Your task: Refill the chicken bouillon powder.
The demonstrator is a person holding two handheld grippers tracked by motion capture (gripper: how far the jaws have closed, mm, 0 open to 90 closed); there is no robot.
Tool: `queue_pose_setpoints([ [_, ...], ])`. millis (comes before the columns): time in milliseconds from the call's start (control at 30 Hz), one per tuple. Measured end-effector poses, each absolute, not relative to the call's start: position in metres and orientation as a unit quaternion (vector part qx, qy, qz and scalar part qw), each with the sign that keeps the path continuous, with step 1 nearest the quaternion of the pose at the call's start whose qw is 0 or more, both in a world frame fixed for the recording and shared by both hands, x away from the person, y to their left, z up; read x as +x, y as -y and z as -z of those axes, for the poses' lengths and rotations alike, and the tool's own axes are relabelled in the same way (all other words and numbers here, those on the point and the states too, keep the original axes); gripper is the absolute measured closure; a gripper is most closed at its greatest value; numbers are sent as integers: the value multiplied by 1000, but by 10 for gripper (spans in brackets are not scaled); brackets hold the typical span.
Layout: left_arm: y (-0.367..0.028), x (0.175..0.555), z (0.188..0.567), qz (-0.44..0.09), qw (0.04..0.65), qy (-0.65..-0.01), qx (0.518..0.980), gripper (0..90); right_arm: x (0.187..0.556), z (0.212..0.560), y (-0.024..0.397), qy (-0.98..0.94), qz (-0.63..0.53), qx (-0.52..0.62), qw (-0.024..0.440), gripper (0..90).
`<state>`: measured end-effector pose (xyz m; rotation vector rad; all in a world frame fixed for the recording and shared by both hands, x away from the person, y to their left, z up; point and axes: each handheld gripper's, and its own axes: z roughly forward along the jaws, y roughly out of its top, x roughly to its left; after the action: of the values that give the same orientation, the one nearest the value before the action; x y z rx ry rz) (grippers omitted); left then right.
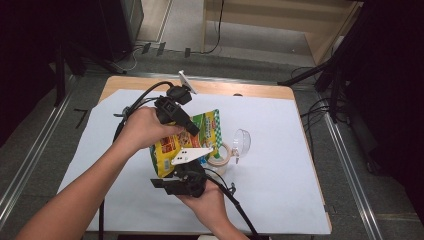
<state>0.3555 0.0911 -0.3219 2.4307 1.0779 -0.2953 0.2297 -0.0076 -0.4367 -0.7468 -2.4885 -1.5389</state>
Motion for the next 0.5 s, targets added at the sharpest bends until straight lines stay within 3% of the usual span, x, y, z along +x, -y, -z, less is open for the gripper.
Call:
queue_pose_setpoints([
  [100, -91, 355, 321, 106, 230, -391, 885, 812, 230, 436, 8, 823, 509, -247, 59, 706],
  [500, -93, 355, 319, 103, 239, -388, 884, 814, 231, 436, 7, 827, 505, -243, 49, 703],
])
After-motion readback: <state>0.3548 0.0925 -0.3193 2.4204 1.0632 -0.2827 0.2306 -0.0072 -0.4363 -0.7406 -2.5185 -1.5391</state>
